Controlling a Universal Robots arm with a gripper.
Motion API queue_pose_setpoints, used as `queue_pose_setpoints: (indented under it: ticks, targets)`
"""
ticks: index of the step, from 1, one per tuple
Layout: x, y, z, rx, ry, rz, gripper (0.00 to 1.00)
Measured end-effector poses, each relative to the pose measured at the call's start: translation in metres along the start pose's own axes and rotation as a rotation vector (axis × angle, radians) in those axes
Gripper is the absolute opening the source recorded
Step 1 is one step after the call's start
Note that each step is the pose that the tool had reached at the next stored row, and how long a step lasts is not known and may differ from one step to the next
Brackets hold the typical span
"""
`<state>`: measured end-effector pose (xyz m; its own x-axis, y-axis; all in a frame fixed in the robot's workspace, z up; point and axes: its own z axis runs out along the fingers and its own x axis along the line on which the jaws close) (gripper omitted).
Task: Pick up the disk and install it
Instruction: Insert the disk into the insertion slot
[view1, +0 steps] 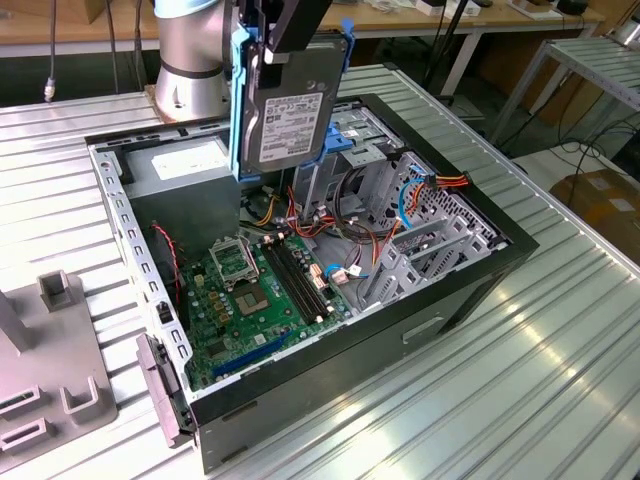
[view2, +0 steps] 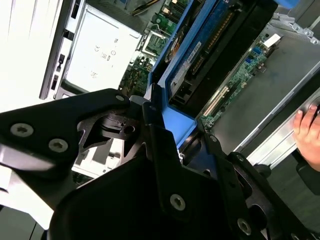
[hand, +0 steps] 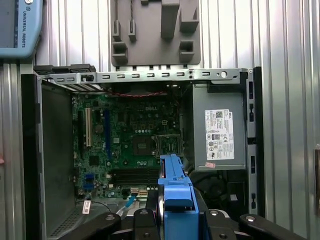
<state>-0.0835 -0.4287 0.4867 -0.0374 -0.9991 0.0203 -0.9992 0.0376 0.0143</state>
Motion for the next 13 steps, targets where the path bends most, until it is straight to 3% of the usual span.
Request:
queue_pose_setpoints:
  ticks: [4, 5, 8, 13]
  targets:
    - [0.0032, -0.0007, 0.0000, 0.0000, 0.0001, 0.000, 0.37]
    - [0.0086, -0.0018, 0.0002, 0.0000, 0.0000, 0.000, 0.37]
    - [0.0152, -0.0044, 0.0003, 0.0000, 0.0000, 0.000, 0.37]
    - [0.0174, -0.0076, 0.0004, 0.0000, 0.0000, 0.000, 0.37]
